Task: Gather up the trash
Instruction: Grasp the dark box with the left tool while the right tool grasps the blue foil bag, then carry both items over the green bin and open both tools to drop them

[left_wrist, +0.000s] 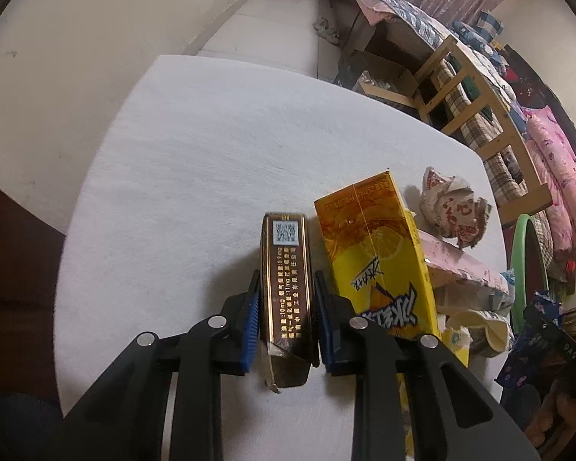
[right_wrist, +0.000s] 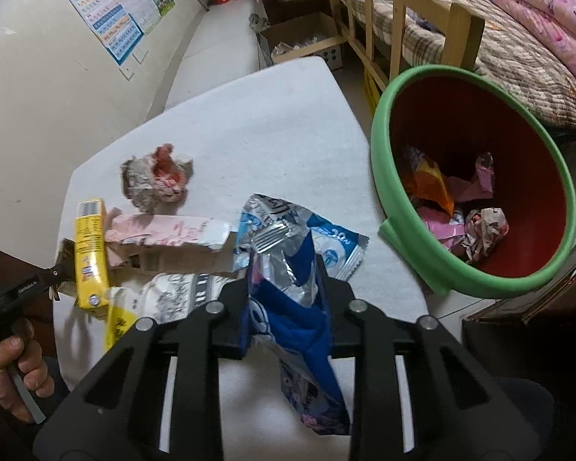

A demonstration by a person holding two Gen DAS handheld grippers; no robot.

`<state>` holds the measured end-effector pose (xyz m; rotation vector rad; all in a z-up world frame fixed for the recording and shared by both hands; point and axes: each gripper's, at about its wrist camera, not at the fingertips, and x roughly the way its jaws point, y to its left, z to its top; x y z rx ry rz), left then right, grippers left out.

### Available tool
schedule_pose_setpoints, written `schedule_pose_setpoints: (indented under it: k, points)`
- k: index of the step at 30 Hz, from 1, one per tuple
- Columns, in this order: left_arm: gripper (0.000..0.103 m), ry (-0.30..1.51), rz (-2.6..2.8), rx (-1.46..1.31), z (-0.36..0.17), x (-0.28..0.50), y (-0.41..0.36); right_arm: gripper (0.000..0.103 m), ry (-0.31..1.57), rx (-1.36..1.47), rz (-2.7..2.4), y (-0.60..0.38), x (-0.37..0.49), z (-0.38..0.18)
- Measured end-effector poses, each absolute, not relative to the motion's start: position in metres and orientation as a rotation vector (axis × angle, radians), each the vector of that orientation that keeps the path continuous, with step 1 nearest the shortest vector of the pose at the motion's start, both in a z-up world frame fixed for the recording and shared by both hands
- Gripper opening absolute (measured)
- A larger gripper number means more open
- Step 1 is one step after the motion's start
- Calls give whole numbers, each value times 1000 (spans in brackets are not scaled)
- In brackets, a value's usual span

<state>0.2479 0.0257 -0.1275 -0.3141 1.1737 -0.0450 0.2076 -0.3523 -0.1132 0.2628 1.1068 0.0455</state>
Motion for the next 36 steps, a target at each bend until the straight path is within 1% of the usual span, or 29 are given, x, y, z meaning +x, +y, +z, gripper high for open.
schedule_pose_setpoints:
  k: [15, 20, 28, 36]
  points:
    - [22, 1068, -52, -285, -64, 201, 36, 26, 995, 231, 125, -332, 177, -58]
    - [22, 1032, -69, -261, -42, 195, 26, 26, 951, 228, 146, -331, 169, -40]
    - [22, 991, -134, -198, -10, 195, -16, 26, 908, 241, 136, -353, 163, -20]
    - [22, 992, -252, -139, 5, 208, -86, 26, 876, 268, 89, -394, 163, -5]
